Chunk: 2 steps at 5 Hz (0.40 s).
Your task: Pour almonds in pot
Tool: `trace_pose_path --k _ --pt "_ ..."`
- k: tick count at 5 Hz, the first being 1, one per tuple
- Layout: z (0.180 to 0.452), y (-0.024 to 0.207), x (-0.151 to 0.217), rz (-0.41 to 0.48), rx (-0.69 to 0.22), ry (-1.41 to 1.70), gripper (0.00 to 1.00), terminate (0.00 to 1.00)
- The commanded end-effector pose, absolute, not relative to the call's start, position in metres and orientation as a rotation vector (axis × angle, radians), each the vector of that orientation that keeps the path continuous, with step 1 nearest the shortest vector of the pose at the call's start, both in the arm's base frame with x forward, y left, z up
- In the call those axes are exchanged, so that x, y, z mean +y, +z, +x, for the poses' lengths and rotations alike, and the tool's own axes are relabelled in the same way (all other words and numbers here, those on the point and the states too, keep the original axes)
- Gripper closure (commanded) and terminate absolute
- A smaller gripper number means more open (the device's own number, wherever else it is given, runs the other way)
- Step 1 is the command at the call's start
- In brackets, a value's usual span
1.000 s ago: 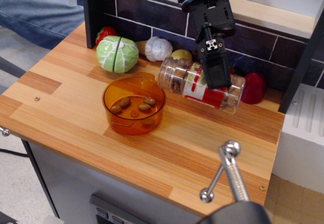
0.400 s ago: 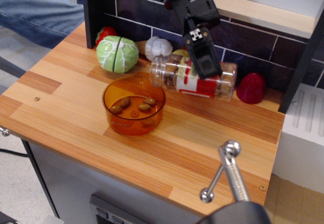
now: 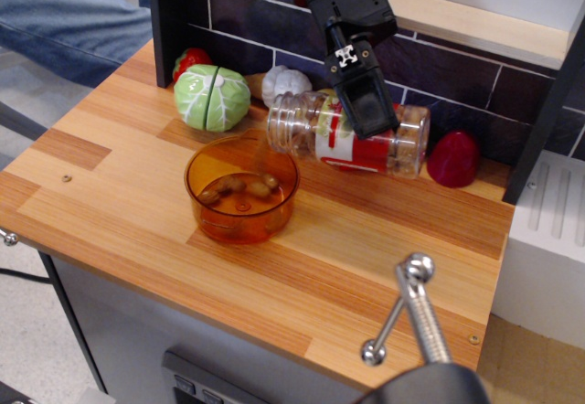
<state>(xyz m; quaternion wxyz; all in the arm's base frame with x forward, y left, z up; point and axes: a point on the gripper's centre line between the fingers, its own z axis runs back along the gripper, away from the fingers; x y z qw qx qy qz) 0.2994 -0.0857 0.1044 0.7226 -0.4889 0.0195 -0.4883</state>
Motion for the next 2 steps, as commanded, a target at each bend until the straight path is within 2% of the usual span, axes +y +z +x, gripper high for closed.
trace_pose_path --k 1,2 --pt "0.2914 0.1298 -0.0893 -1.044 -0.022 -1.140 1.00 0.00" --pt "0.2898 0.1292 -0.0923 -0.988 0.001 -1.125 1.00 1.00"
